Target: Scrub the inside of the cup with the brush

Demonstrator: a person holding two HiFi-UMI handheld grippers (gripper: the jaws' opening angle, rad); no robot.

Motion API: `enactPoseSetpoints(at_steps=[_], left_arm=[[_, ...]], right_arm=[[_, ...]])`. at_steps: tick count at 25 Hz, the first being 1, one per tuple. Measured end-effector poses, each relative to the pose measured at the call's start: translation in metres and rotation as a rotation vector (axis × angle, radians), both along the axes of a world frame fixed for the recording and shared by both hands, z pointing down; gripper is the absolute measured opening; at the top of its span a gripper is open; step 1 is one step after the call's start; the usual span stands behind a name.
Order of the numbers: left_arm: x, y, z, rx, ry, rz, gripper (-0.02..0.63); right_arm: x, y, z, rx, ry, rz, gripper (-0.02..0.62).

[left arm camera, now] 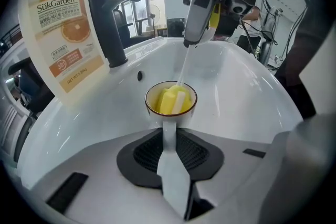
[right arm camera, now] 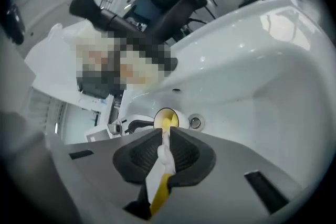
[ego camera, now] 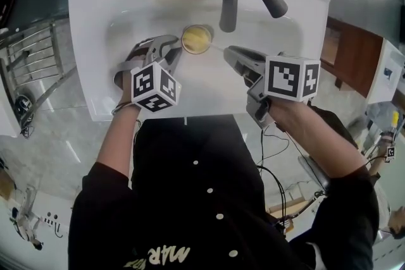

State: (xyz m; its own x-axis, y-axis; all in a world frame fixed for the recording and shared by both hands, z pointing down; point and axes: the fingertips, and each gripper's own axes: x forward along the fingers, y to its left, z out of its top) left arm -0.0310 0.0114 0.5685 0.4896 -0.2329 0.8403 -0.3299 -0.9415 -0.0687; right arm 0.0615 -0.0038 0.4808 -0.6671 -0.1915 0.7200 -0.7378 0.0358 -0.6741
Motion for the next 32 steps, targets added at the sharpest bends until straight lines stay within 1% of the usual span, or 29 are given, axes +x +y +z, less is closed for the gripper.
enactPoseSetpoints(at_steps=[5,8,11,13,15,16,18,21,23,25,26,27,30,32], left_arm=[[-0.001,0.000,0.001,-0.003,-0.002,-0.003,0.089],[-0.001,0.000,0.001,-0.004,-0.005,-0.003,0.089],[-0.001,-0.001,0.002,-0.007,-0.008,0.000,0.089],[-0.002,-0.001,0.002,-0.011,-0.011,0.002,0.089],[-0.002,-0.001,0.002,-0.012,-0.017,0.005,0.089],[-0.003,-0.002,0.002,-0.010,-0.020,0.008,0.091],[-0.003,-0.002,0.003,-0.008,-0.024,0.014,0.089],[-0.002,-0.003,0.002,-0.007,-0.031,0.023,0.091],[-0.002,-0.004,0.002,-0.007,-0.035,0.027,0.091],[-0.002,-0.004,0.001,-0.005,-0.037,0.029,0.091],[-0.002,-0.004,0.001,-0.004,-0.038,0.029,0.091],[-0.002,-0.004,0.001,-0.003,-0.039,0.030,0.091],[-0.001,-0.005,0.003,-0.003,-0.042,0.028,0.091],[-0.001,-0.005,0.002,-0.002,-0.041,0.028,0.091]], right_arm=[[-0.002,0.009,-0.012,0.166,0.062,-0.172,0.057],[-0.003,0.012,-0.024,0.289,0.109,-0.277,0.055],[-0.003,0.015,-0.036,0.438,0.172,-0.419,0.054],[-0.006,0.018,-0.046,0.543,0.211,-0.537,0.054],[-0.010,0.022,-0.056,0.664,0.257,-0.693,0.054],[-0.012,0.025,-0.060,0.735,0.293,-0.793,0.054],[-0.016,0.032,-0.065,0.899,0.386,-1.053,0.054],[-0.022,0.045,-0.067,1.139,0.509,-1.502,0.054],[-0.025,0.048,-0.065,1.252,0.574,-1.757,0.054],[-0.028,0.049,-0.060,1.317,0.622,-1.961,0.054],[-0.030,0.049,-0.057,1.329,0.629,-2.029,0.054],[-0.032,0.050,-0.053,1.334,0.624,-2.075,0.054],[-0.038,0.051,-0.040,1.336,0.609,-2.160,0.054],[-0.039,0.052,-0.031,1.331,0.619,-2.202,0.054]])
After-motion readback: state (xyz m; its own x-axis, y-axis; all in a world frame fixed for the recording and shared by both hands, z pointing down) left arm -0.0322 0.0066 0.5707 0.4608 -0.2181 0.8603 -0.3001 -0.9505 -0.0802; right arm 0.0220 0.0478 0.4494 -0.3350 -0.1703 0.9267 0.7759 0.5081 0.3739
